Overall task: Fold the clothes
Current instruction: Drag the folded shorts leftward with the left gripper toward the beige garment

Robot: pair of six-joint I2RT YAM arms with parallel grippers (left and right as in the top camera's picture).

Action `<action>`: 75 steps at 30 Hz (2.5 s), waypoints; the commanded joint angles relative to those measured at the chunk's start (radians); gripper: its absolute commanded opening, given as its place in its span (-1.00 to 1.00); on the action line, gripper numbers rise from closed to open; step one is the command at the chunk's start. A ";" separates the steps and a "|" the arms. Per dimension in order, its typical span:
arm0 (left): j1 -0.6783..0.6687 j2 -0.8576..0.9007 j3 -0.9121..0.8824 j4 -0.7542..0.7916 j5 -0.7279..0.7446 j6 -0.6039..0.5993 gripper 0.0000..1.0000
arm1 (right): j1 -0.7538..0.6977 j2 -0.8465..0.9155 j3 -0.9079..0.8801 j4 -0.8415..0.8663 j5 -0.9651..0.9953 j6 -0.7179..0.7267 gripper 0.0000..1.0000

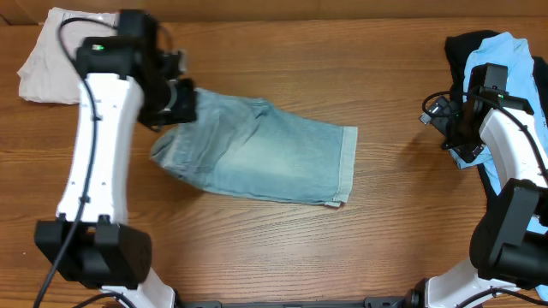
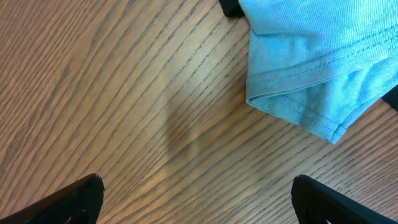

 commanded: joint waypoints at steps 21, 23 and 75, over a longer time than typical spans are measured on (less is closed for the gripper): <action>-0.250 0.095 0.015 0.176 -0.106 -0.198 -0.92 | 0.001 -0.006 0.026 0.005 0.002 -0.003 1.00; -0.205 0.081 0.015 0.167 -0.116 -0.197 -0.92 | 0.001 -0.006 0.026 0.005 0.002 -0.003 1.00; -0.146 0.048 -0.002 0.261 -0.132 -0.220 -0.92 | 0.001 -0.006 0.026 0.005 0.002 -0.003 1.00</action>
